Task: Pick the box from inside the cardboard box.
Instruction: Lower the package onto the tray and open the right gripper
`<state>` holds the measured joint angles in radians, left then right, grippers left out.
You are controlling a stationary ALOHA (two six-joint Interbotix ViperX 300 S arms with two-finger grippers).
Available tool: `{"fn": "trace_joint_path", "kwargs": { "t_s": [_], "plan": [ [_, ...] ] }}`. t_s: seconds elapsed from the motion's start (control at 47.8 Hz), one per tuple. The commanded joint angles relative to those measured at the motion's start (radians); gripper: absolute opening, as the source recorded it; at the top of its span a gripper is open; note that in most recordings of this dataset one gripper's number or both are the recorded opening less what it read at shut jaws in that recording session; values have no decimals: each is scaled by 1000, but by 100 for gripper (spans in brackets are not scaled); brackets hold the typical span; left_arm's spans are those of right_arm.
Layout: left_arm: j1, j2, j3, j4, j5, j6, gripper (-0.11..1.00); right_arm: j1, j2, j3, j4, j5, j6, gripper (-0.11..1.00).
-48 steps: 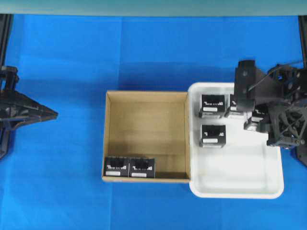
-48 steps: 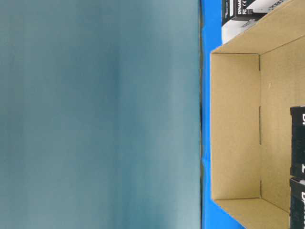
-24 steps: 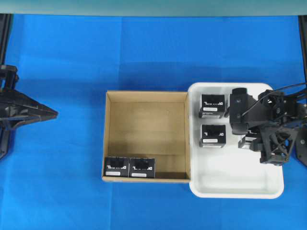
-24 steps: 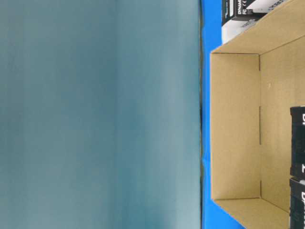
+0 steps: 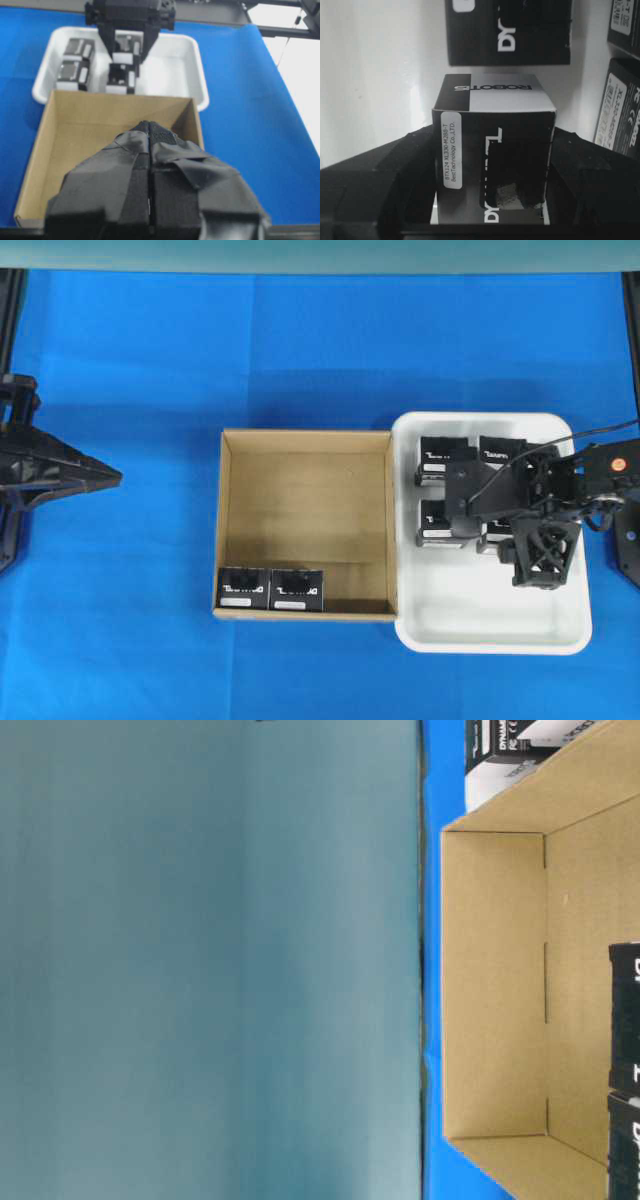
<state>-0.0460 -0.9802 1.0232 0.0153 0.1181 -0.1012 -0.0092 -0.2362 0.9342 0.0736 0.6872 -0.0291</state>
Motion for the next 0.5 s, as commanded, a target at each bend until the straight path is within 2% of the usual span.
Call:
{"fn": "trace_joint_path", "kwargs": {
  "t_s": [0.0,0.481],
  "plan": [
    [-2,8,-31,2,-5,-2,-7,-3,15,-5,-6,-21,-2,61],
    [-2,8,-29,2,-5,-2,-7,-21,54,2,-35,-55,-5,61]
  ]
}}
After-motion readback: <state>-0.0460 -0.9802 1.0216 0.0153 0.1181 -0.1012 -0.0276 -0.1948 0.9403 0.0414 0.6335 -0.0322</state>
